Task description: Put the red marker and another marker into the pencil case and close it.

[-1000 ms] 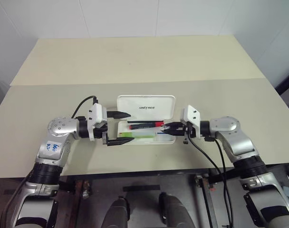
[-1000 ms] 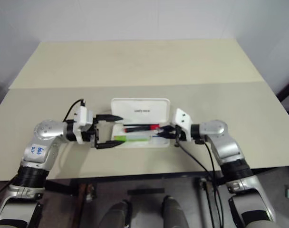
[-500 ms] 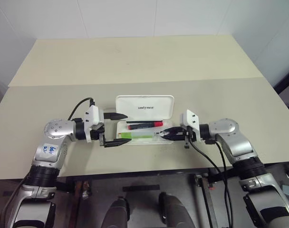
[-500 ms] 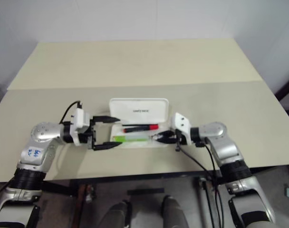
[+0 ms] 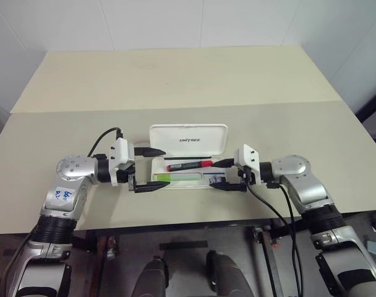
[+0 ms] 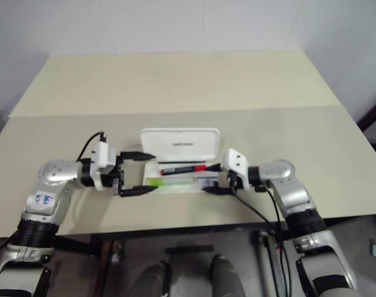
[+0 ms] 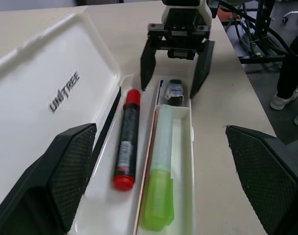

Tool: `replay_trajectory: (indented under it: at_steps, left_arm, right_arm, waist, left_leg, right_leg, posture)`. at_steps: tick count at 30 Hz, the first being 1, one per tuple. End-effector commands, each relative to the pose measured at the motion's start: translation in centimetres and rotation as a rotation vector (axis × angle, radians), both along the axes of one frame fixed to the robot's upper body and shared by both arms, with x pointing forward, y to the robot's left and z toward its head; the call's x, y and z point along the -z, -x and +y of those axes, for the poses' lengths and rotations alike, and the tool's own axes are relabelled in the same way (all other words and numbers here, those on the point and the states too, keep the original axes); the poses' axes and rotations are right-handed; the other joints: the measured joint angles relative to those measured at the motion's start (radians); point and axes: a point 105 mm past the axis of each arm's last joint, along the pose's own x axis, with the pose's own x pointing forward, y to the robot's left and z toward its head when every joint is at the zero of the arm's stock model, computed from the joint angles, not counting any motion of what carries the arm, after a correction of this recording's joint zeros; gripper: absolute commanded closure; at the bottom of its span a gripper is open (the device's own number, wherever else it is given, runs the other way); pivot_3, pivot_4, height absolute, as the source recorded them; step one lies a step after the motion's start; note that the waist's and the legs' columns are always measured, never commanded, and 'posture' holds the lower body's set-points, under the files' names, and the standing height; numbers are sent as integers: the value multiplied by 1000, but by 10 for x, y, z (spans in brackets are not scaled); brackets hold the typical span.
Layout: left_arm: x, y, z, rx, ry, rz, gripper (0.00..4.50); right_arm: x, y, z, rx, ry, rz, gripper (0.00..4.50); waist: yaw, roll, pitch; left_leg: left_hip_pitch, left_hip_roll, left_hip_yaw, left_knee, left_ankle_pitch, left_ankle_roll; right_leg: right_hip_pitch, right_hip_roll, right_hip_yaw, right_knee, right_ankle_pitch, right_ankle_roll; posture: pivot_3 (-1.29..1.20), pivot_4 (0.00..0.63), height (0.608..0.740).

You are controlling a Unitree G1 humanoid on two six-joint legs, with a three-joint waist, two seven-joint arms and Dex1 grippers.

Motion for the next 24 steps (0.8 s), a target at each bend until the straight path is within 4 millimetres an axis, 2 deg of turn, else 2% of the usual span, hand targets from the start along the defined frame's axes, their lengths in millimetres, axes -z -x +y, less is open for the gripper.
replay_trajectory:
  at_steps: [1,4,11,13,18,22,24]
  left_arm:
    - [-9,-1,2,-1,0,-33,0]
    - [-9,-1,2,0,-1,-31,0]
    - [-10,-2,1,1,3,-32,0]
    - [-10,-1,3,3,6,-26,0]
    - [-8,0,5,7,15,-11,1490]
    - [-7,1,10,0,24,-1,2883]
    - [-7,-2,20,-52,34,-7,3606]
  right_arm:
    - [-34,-3,8,-20,-95,-96,26]
    - [-51,1,11,-46,-154,-112,26]
    - [-63,15,8,-64,-179,-137,26]
    - [-65,24,-1,-47,-182,-141,26]
    - [-63,34,-18,24,-172,-123,0]
    - [-58,37,-29,84,-172,-112,0]
    - [-56,38,-31,105,-174,-111,0]
  waist:
    - [0,0,0]
    - [2,0,0]
    - [3,0,0]
    - [6,0,0]
    - [4,0,0]
    - [1,0,0]
    - [0,0,0]
  left_leg:
    - [0,0,0,0,0,0]
    - [0,0,0,0,0,0]
    - [0,0,-1,0,0,0]
    - [-1,0,-1,0,0,0]
    - [-1,-1,-1,0,0,0]
    - [0,0,0,0,0,0]
    - [0,0,0,0,0,0]
  right_leg:
    - [0,0,0,0,0,0]
    - [0,0,0,0,0,0]
    - [0,0,0,0,0,0]
    - [0,-1,-1,-1,0,0]
    - [0,-2,0,-1,0,0]
    - [0,0,0,0,0,0]
    - [0,0,0,1,0,0]
  posture:
    - [0,150,740]
    - [0,150,740]
    - [0,150,740]
    - [0,150,740]
    - [0,150,740]
    - [0,150,740]
    - [0,150,740]
